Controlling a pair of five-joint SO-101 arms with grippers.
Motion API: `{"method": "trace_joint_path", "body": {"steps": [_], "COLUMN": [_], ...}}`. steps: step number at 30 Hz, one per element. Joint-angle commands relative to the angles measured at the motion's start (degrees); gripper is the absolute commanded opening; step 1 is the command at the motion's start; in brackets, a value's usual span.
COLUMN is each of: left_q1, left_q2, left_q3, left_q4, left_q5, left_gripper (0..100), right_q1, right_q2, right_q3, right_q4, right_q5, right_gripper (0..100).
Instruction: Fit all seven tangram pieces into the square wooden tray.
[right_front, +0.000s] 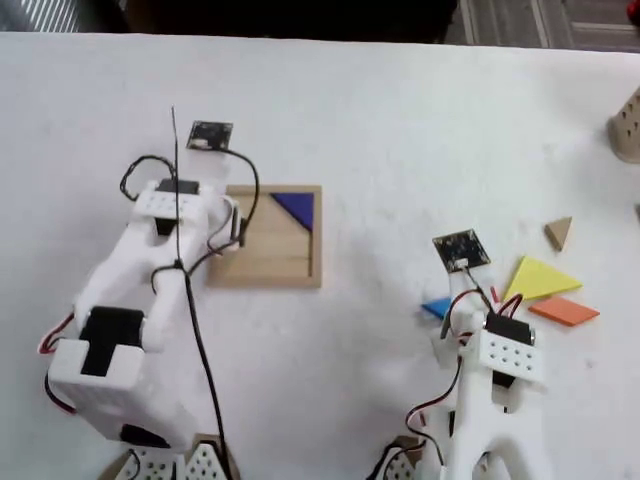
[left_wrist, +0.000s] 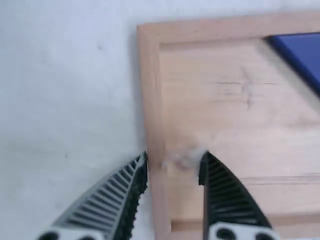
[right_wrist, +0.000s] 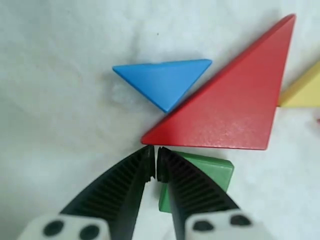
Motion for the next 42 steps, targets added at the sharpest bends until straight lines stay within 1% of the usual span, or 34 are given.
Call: {"method": "trace_joint_path", "body": {"steps": [1,4,7,9,16,22,24,27,31,33,35,38,39,42], "left_q1": [1.10,1.19,1.27,1.63,6.64,6.90,7.16,6.64,2.51,0.92,-0.13,-0.66,-0.48,-0.40], "left_q2": [-0.22,-0.22,-0.22,-0.22,-0.75,-0.75,-0.75,-1.01,-5.41,-7.96,-9.10,-7.96,-6.99,-2.95], "left_q3": [-0.88,-0.88,-0.70,-0.62,1.05,1.14,1.14,0.79,0.97,1.14,1.32,1.67,1.76,0.53], "left_q4": [0.00,-0.09,0.00,0.00,1.14,1.58,2.81,3.34,2.90,2.90,3.16,1.23,0.62,-0.09], "left_q5": [0.09,0.09,0.09,0.09,0.09,0.18,1.67,5.10,3.60,2.20,1.58,1.58,1.58,1.58], "left_gripper": [12,2,3,2,2,2,2,2,2,5,12,24,26,23], "right_q1": [0.04,0.04,0.04,0.04,0.04,0.04,0.04,0.04,0.04,0.04,0.04,0.04,0.04,0.04], "right_q2": [-0.92,-0.92,-0.92,-0.92,-0.92,-0.92,-0.92,-0.92,-0.92,-0.92,-0.92,-0.92,-0.92,-0.92], "right_q3": [-0.18,-0.18,-0.18,-0.18,-0.18,-0.18,-0.18,-0.18,-0.18,-0.18,-0.18,-0.18,-0.18,-0.18], "right_q4": [-0.48,-0.48,-0.57,-0.57,-0.57,-0.57,-0.66,-0.66,-0.66,-0.66,-0.66,-0.66,-0.57,-0.48], "right_q5": [0.53,0.53,0.53,0.53,0.53,0.53,0.53,0.53,0.53,0.53,0.53,0.53,0.53,0.53], "right_gripper": [1.9,1.9,1.9,1.9,1.9,1.9,1.9,1.9,1.9,1.9,1.9,1.9,1.9,1.9]}}
